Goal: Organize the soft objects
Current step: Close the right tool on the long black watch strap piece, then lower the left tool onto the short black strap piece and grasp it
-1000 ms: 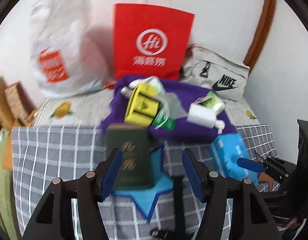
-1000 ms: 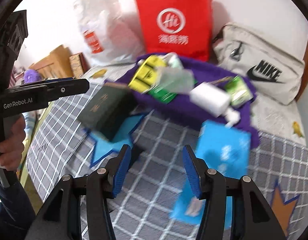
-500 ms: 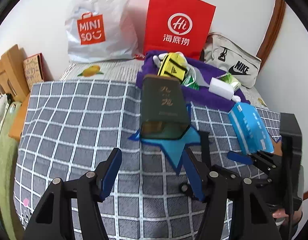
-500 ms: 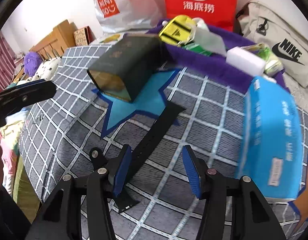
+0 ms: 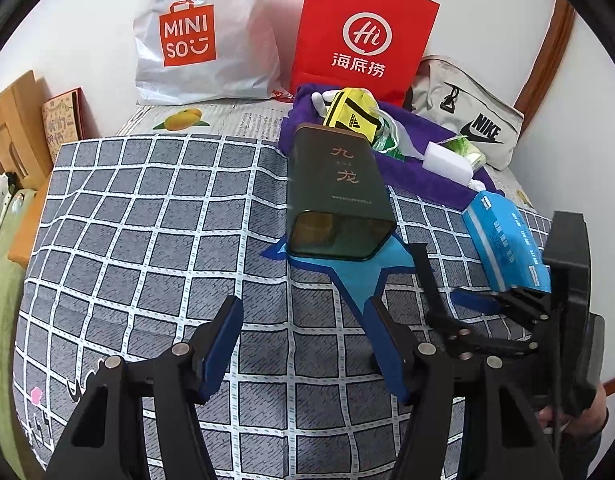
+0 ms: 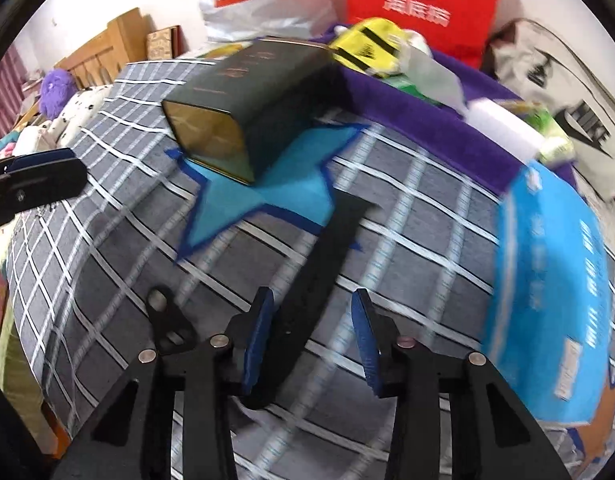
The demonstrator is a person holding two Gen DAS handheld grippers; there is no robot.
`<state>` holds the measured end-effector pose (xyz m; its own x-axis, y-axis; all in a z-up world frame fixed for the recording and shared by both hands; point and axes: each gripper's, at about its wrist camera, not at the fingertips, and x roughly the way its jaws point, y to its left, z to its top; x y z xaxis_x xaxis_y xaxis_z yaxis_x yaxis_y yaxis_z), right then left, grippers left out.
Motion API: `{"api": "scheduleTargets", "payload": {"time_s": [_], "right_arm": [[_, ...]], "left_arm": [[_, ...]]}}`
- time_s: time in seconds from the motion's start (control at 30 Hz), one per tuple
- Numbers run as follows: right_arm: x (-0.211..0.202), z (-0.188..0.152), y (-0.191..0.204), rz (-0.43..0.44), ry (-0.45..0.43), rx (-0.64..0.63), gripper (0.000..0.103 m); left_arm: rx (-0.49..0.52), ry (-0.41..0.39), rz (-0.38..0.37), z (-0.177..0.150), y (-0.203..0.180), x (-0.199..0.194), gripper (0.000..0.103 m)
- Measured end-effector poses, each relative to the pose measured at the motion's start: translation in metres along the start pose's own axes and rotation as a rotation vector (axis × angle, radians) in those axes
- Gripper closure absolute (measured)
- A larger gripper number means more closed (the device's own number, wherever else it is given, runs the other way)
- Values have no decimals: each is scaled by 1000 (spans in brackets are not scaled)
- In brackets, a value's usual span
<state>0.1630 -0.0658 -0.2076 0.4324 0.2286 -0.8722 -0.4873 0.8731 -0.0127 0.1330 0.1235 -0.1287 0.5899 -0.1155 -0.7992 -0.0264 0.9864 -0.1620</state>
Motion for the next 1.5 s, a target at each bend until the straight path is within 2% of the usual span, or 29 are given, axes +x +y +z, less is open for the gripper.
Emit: {"api": "scheduleTargets", "payload": {"time_s": [0.13, 0.3, 0.33, 0.37, 0.57, 0.73, 0.9, 1.0, 1.1, 1.33, 1.5], "right_arm": [[-2, -3, -10, -17, 9, 26, 65], [6, 3, -7, -6, -48, 24, 66], [6, 3, -7, -5, -55, 24, 70], [6, 3, -7, -9, -61, 16, 82], [4, 5, -6, 16, -41, 20, 82], [5, 3, -12, 41, -69, 63, 79], [6, 2, -8, 25, -100, 36, 81], [4, 2, -15, 66, -93, 57, 82], [-7, 1, -17, 86, -104, 64, 82], [-51, -8, -19, 53, -184, 47, 82], [-87, -20, -32, 24, -246, 57, 82]], "left_arm": [[-15, 1, -15, 1, 1, 4, 43], [1, 22, -24, 1, -4, 11, 43], [4, 22, -23, 1, -4, 12, 43], [5, 22, -22, 0, -4, 12, 42], [-9, 29, -21, 0, 2, 14, 43], [-6, 55, -14, -5, 2, 20, 42], [-6, 81, -3, -16, 2, 20, 43], [-10, 95, -8, -25, 0, 17, 43], [-15, 117, -24, -35, -6, 16, 42], [7, 165, -82, -54, -34, 17, 43], [17, 211, -137, -63, -57, 32, 42]]}}
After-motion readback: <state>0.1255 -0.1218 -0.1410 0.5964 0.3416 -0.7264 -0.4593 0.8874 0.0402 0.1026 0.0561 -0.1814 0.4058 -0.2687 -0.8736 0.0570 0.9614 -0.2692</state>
